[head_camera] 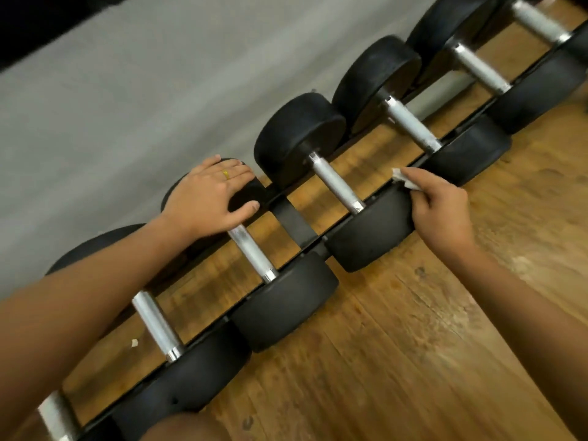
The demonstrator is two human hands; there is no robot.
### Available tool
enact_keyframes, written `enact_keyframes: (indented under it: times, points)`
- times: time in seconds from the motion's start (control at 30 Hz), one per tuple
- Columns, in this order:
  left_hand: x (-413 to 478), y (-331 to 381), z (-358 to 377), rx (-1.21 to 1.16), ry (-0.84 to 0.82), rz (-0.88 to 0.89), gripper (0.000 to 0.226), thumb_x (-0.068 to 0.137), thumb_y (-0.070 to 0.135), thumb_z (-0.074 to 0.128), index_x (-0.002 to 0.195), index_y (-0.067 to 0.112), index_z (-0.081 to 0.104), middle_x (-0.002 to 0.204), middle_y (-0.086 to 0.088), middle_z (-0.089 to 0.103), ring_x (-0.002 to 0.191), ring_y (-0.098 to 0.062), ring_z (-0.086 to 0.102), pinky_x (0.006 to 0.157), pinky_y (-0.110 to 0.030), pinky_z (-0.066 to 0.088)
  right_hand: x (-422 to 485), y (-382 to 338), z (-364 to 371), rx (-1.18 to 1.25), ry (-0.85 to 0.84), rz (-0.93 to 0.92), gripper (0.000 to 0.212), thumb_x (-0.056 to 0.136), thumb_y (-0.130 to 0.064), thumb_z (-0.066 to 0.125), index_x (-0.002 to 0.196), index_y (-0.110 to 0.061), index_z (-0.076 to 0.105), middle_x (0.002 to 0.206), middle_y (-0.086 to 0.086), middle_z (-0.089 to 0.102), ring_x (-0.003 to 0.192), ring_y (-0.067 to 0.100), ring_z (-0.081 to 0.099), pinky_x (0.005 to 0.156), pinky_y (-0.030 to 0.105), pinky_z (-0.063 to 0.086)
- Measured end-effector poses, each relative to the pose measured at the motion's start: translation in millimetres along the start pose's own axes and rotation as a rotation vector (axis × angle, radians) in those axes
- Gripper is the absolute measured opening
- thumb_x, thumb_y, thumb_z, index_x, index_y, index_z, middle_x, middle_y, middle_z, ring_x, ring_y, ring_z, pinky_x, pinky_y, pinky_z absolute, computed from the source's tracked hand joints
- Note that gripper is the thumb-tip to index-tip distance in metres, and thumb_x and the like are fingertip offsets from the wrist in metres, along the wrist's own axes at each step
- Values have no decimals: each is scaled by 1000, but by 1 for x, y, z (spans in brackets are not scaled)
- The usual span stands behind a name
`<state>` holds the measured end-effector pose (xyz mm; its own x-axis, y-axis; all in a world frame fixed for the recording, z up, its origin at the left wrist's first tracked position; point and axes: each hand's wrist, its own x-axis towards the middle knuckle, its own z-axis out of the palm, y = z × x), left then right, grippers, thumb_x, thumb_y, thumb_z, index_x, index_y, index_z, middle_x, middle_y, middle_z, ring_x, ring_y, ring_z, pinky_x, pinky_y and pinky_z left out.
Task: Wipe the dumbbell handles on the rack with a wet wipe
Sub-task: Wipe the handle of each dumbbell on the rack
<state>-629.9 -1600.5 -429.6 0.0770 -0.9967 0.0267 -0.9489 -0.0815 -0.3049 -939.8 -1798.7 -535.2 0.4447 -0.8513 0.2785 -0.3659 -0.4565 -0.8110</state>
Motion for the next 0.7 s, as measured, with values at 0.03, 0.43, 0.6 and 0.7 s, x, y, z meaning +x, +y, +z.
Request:
enact_keyframes:
  times: [0.03, 0.43, 0.6, 0.7]
  points:
    - [-1, 0, 1, 0, 7, 3, 72, 97, 64, 35, 141, 12, 61, 142, -8, 63, 139, -26, 52, 122, -45, 27, 0, 4, -2, 9, 4, 17, 39, 99, -2, 48, 131, -14, 67, 132, 0, 66, 119, 11, 61, 107, 27, 44]
    - [0, 8, 0, -3, 3, -56, 69, 95, 61, 35, 134, 13, 66, 137, -6, 66, 132, -25, 57, 120, -44, 29, 2, 31, -21, 301, -255, 228, 35, 105, -16, 48, 137, -21, 61, 135, -12, 59, 124, 1, 51, 108, 23, 37]
    - [-2, 9, -1, 6, -15, -88, 67, 96, 59, 34, 136, 15, 65, 140, -4, 65, 134, -24, 55, 121, -43, 28, -7, 35, -22, 380, -313, 151, 37, 105, -16, 49, 141, -20, 56, 145, -8, 53, 135, 4, 45, 117, 26, 29]
    - [-2, 10, -1, 9, -8, -94, 65, 97, 58, 35, 135, 16, 66, 139, -4, 65, 133, -24, 56, 120, -44, 29, -10, 39, -27, 302, -320, 44, 36, 106, -16, 46, 140, -22, 57, 144, -11, 55, 134, 1, 47, 116, 25, 31]
